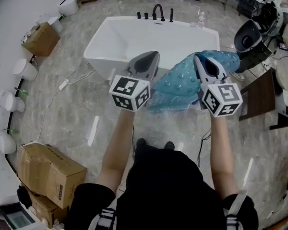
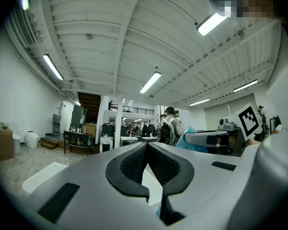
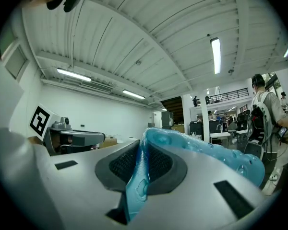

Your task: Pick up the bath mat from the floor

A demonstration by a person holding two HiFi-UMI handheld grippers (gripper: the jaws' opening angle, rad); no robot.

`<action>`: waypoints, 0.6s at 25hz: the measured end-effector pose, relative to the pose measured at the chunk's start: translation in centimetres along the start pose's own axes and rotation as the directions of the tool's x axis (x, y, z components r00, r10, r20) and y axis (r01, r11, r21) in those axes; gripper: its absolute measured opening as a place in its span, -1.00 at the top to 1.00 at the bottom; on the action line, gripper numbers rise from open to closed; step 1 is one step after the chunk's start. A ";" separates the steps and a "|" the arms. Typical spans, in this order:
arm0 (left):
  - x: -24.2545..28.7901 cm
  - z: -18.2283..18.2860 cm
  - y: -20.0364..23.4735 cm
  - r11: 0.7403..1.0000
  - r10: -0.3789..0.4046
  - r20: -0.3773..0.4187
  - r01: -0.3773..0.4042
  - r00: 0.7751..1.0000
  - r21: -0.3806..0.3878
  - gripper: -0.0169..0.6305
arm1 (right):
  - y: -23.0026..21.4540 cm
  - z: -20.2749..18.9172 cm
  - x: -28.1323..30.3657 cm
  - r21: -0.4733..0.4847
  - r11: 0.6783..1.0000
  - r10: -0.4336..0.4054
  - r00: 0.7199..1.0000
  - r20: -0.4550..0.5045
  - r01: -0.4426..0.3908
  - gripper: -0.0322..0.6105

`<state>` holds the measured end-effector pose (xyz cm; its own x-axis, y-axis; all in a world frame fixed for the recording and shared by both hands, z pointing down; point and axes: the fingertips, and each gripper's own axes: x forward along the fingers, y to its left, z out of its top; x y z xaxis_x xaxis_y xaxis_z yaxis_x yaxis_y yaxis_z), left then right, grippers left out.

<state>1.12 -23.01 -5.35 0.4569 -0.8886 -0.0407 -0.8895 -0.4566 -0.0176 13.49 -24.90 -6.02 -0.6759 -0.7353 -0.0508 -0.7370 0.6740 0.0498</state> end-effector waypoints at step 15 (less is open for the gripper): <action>-1.8 0.6 -0.7 0.999 0.032 -0.013 -0.032 0.999 0.012 0.93 | 1.4 0.5 -2.5 -0.002 1.000 0.014 1.000 0.003 -0.014 0.79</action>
<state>0.88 -21.08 -5.85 0.4279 -0.9034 -0.0283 -0.9037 -0.4272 -0.0286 14.09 -22.10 -6.31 -0.6862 -0.7255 -0.0529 -0.7274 0.6842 0.0522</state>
